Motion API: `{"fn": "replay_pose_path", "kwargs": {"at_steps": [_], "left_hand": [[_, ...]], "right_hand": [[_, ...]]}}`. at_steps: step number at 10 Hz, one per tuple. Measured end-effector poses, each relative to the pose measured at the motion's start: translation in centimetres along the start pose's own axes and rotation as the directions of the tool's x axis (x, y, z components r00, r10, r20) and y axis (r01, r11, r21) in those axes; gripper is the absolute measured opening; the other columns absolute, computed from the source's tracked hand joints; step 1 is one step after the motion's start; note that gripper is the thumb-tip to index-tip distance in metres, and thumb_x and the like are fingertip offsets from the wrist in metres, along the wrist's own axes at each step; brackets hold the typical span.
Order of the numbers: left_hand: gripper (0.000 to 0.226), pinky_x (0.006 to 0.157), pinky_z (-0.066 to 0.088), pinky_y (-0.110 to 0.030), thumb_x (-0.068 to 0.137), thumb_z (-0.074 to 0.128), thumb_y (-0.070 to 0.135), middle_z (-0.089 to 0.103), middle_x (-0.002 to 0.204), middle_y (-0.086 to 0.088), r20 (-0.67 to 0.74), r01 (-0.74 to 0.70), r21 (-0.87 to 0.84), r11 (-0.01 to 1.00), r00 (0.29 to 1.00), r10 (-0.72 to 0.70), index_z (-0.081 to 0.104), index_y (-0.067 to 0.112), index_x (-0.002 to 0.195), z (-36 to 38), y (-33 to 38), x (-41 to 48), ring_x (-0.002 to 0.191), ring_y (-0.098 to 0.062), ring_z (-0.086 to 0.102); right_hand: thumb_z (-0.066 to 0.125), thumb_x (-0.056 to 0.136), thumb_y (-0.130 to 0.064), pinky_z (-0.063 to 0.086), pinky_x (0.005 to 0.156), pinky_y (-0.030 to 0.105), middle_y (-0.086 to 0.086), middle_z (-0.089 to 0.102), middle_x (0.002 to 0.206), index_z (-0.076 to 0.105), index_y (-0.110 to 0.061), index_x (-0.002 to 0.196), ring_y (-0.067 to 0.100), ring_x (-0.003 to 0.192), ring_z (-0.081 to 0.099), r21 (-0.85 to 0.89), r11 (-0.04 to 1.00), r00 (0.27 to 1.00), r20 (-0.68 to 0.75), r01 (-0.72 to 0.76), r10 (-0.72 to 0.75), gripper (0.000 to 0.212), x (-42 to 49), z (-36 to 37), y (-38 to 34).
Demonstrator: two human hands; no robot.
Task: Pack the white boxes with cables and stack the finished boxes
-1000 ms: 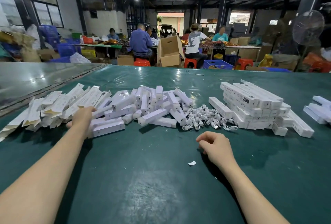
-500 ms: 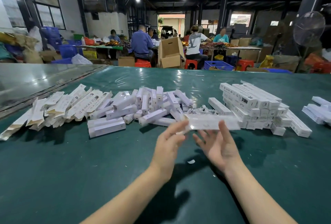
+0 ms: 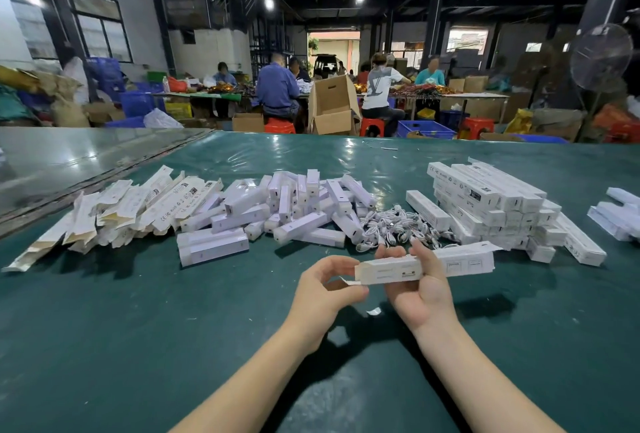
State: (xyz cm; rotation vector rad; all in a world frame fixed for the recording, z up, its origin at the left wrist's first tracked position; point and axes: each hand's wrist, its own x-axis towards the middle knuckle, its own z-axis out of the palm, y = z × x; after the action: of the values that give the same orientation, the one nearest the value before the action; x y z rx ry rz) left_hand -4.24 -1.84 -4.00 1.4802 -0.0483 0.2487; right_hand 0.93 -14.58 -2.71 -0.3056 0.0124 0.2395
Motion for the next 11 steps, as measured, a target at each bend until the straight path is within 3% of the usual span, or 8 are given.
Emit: {"fn": "replay_pose_path", "kwargs": {"at_steps": [1, 3, 4, 5, 7, 9, 10, 11], "left_hand": [[0.025, 0.065, 0.055, -0.023, 0.058, 0.068, -0.004, 0.067, 0.072, 0.004, 0.029, 0.031, -0.195, 0.98, 0.999, -0.026, 0.061, 0.008, 0.079, 0.1, 0.1, 0.3, 0.063, -0.009, 0.061], [0.026, 0.056, 0.051, -0.018, 0.077, 0.06, -0.015, 0.062, 0.071, -0.006, -0.065, 0.078, -0.254, 0.964, 0.993, -0.098, 0.058, 0.007, 0.062, 0.4, -0.1, 1.2, 0.067, -0.017, 0.058], [0.013, 0.057, 0.042, -0.018, 0.063, 0.06, 0.01, 0.057, 0.063, 0.001, -0.062, 0.0, -0.018, 1.0, 0.998, -0.001, 0.062, 0.021, 0.056, 0.1, -0.2, 1.3, 0.058, -0.01, 0.048], [0.01, 0.052, 0.033, -0.017, 0.067, 0.056, 0.016, 0.049, 0.059, 0.013, -0.031, -0.113, 0.17, 0.979, 0.992, 0.12, 0.057, 0.025, 0.067, 0.1, -0.3, 1.2, 0.052, -0.004, 0.035], [0.031, 0.052, 0.044, -0.016, 0.081, 0.041, -0.016, 0.061, 0.073, -0.001, -0.057, 0.023, -0.187, 0.982, 0.998, -0.034, 0.052, 0.01, 0.068, -0.8, 0.3, 2.2, 0.067, -0.012, 0.052], [0.014, 0.046, 0.043, -0.017, 0.066, 0.056, -0.003, 0.067, 0.072, -0.001, -0.018, 0.035, -0.232, 0.972, 0.999, -0.04, 0.058, 0.011, 0.063, -0.9, 0.4, 2.0, 0.061, -0.01, 0.056], [0.012, 0.049, 0.046, -0.017, 0.057, 0.058, 0.002, 0.067, 0.067, 0.002, 0.045, 0.07, -0.243, 0.968, 0.997, -0.061, 0.056, 0.01, 0.065, -1.0, 0.2, 1.9, 0.057, -0.008, 0.056], [0.02, 0.057, 0.051, -0.02, 0.055, 0.062, -0.007, 0.064, 0.067, -0.006, 0.09, 0.088, -0.19, 0.978, 0.993, -0.072, 0.056, 0.008, 0.068, -1.2, 0.1, 1.7, 0.056, -0.012, 0.056]], "right_hand": [[0.087, 0.002, 0.003, 0.056, 0.071, 0.042, 0.008, 0.057, 0.053, 0.048, -0.007, 0.07, 0.026, 0.053, 0.064, 0.009, 1.0, 0.999, 0.038, -0.003, 0.003, 0.079, 0.2, -0.3, -0.1], [0.049, 0.065, 0.002, 0.051, 0.072, 0.049, 0.003, 0.065, 0.065, 0.058, -0.016, 0.059, 0.019, 0.062, 0.069, -0.054, 0.997, 0.994, 0.094, -0.051, 0.055, 0.021, 0.4, -0.9, 0.0], [0.051, 0.066, 0.003, 0.053, 0.073, 0.045, 0.0, 0.065, 0.066, 0.062, -0.019, 0.049, 0.016, 0.071, 0.07, -0.137, 0.989, 0.988, 0.132, -0.056, 0.074, 0.029, 0.4, -0.8, 0.1], [0.082, 0.045, -0.001, 0.055, 0.072, 0.043, 0.002, 0.068, 0.073, 0.064, -0.02, 0.053, 0.019, 0.072, 0.07, -0.179, 0.982, 0.978, 0.185, -0.066, 0.099, 0.027, 0.4, -0.6, 0.1], [0.07, 0.059, -0.019, 0.056, 0.071, 0.041, 0.009, 0.07, 0.087, 0.069, -0.02, 0.07, 0.026, 0.082, 0.068, -0.341, 0.933, 0.973, 0.149, -0.118, 0.178, 0.011, 0.4, -0.4, 1.0], [0.06, 0.069, -0.025, 0.058, 0.066, 0.039, 0.013, 0.07, 0.09, 0.073, -0.018, 0.065, 0.026, 0.082, 0.068, -0.332, 0.938, 0.986, 0.094, -0.101, 0.14, 0.015, 0.3, -0.6, 0.9], [0.071, 0.061, -0.028, 0.058, 0.055, 0.035, 0.012, 0.069, 0.086, 0.072, -0.017, 0.06, 0.023, 0.07, 0.07, -0.356, 0.933, 0.993, 0.073, -0.058, 0.089, 0.011, -0.1, -0.4, 1.0], [0.094, 0.013, -0.039, 0.058, 0.053, 0.036, 0.007, 0.069, 0.072, 0.07, -0.016, 0.054, 0.022, 0.064, 0.069, -0.368, 0.929, 0.998, 0.042, -0.027, 0.046, 0.053, -0.1, -0.4, 0.9]]}}
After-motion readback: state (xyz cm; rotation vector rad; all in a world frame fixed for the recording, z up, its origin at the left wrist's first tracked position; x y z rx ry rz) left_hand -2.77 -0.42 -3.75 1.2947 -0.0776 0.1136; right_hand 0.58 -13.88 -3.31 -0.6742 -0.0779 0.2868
